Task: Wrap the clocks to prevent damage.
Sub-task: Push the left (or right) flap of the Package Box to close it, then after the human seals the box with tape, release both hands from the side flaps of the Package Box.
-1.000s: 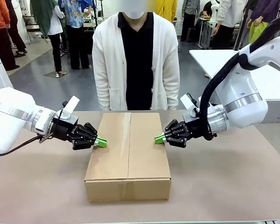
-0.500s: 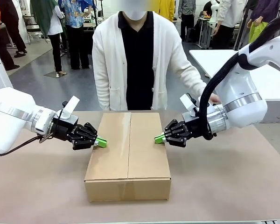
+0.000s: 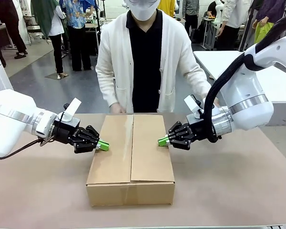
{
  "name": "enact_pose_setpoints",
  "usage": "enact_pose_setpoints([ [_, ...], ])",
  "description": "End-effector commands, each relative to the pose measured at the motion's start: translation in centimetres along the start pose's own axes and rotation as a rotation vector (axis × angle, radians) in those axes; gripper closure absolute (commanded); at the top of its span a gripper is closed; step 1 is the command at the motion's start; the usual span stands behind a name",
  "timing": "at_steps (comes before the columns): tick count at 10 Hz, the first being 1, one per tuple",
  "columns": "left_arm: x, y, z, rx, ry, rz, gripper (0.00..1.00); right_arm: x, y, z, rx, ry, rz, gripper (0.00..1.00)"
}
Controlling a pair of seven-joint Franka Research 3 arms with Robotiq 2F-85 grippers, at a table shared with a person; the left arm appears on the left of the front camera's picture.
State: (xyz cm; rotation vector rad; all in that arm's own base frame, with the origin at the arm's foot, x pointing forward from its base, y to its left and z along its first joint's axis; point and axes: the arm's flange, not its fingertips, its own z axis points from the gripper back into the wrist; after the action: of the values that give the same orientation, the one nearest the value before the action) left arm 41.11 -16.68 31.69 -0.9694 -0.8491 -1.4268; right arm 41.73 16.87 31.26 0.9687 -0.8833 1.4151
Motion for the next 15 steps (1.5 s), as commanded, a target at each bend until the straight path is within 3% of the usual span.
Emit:
enact_pose_setpoints([
  [1, -0.44, 0.05, -0.17, 0.006, 0.008, -0.002, 1.00, -0.37, 0.12, -0.24, 0.000, 0.003, -0.010, 0.99],
  [15, -0.44, 0.05, -0.17, 0.006, 0.008, -0.002, 1.00, -0.37, 0.12, -0.24, 0.000, 0.003, -0.010, 0.99],
])
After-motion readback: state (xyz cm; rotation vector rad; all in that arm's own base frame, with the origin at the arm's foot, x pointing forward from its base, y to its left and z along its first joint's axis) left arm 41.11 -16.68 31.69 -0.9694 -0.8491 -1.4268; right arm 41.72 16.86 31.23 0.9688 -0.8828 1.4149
